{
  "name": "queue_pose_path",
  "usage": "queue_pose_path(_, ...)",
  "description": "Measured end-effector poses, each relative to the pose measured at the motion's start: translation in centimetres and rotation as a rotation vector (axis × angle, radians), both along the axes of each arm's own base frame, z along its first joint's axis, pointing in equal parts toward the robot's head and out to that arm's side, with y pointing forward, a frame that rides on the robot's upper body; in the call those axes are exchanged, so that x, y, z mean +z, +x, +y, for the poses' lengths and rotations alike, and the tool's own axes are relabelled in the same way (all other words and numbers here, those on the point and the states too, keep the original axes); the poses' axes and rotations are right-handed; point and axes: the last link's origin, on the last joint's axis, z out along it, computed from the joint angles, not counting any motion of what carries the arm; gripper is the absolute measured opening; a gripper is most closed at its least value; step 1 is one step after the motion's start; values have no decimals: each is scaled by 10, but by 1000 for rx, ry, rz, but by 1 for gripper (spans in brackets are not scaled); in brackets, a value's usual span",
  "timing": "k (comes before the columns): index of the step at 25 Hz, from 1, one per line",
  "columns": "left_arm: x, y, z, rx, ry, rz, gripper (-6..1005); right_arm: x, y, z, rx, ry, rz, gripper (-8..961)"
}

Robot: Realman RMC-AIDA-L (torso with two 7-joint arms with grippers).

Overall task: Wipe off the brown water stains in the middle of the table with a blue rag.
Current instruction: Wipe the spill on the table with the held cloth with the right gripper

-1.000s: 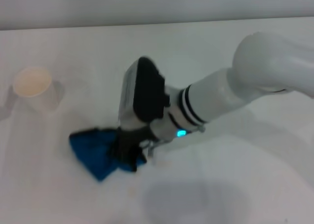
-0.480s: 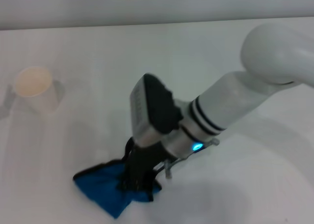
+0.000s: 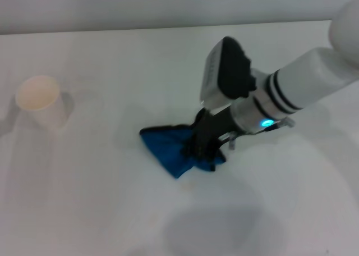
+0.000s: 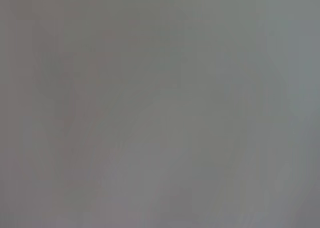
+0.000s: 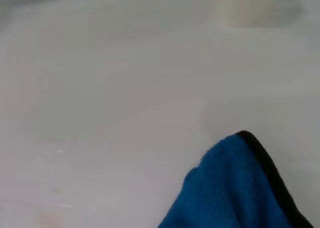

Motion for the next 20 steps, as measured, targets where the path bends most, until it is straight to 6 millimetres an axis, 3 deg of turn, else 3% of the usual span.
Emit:
queue_pose_path(5, 1, 1, 1, -1, 3, -1, 893, 9, 8, 1, -26, -1, -11, 107)
queue_pose_path(14, 3, 0, 3, 12, 26, -16, 894, -16, -13, -64, -25, -349, 49, 106)
queue_pose_path(20, 4, 3, 6, 5, 30, -18, 894, -14, -18, -89, -31, -532, 21, 106)
